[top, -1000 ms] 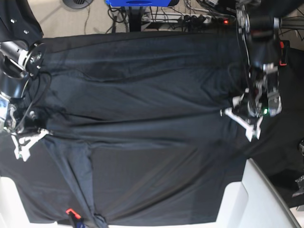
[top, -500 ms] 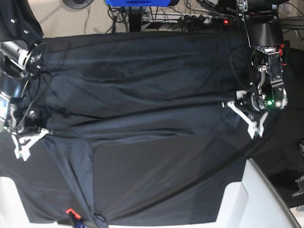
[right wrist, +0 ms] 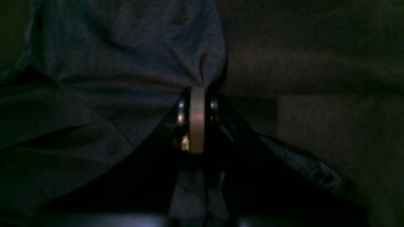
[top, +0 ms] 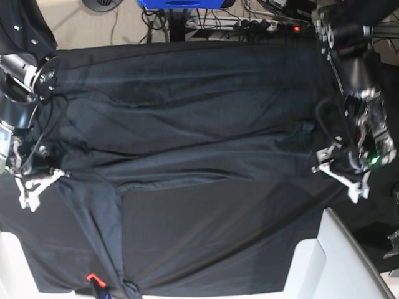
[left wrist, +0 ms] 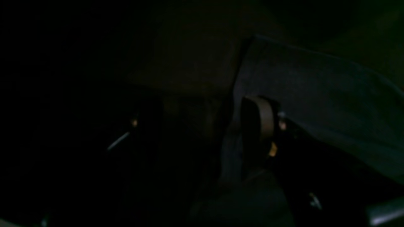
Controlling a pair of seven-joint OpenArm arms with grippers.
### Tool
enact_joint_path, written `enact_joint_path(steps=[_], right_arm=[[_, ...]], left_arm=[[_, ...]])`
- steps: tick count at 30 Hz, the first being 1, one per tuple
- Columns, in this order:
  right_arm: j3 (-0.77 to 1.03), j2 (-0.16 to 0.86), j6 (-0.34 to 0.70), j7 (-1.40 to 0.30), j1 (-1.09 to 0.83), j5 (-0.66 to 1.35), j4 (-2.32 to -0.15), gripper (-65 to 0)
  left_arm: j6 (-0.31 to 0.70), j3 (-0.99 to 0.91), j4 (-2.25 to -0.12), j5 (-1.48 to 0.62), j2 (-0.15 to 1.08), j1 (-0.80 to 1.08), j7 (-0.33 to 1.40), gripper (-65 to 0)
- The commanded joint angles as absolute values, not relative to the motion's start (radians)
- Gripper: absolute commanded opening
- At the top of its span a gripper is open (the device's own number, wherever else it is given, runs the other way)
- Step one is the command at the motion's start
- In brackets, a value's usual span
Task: Fold the T-shirt properly
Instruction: 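Lay the lifted fabric over the shirt body with both grippers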
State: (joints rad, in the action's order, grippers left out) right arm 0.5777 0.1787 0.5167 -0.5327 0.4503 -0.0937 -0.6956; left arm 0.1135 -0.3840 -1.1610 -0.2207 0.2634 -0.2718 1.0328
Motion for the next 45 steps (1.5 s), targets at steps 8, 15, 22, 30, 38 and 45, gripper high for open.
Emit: enact_joint_path(steps=[8, 15, 22, 30, 38, 45], right_arm=[[0.576, 0.194, 0.521, -0.516, 0.478, -0.087, -0.713, -64.4], [0.576, 0.196, 0.521, -0.516, 0.478, -0.087, -0.713, -64.4], [0.576, 0.196, 0.521, -0.516, 0.478, -0.087, -0.713, -64.4], [0.576, 0.194, 0.521, -0.516, 0.478, -0.087, -0.713, -64.4], [0.576, 0.196, 0.521, -0.516, 0.478, -0.087, -0.713, -64.4], [0.576, 0.194, 0.521, -0.516, 0.478, -0.087, -0.713, -64.4]], left_arm=[[0.124, -0.378, -0.791, -0.226, 0.294, -0.464, 0.82, -27.0], [0.124, -0.249, -0.713, -0.236, 0.286, -0.472, 0.707, -27.0], [0.124, -0.252, -0.71, -0.237, 0.283, -0.475, 0.667, -25.8], [0.124, -0.239, -0.515, -0.231, 0.285, -0.562, 0.573, -25.8], [0.124, -0.188, -0.453, -0.234, 0.265, -0.585, 0.524, -27.2], [0.124, -0.142, -0.453, -0.234, 0.263, -0.585, 0.522, -63.5]])
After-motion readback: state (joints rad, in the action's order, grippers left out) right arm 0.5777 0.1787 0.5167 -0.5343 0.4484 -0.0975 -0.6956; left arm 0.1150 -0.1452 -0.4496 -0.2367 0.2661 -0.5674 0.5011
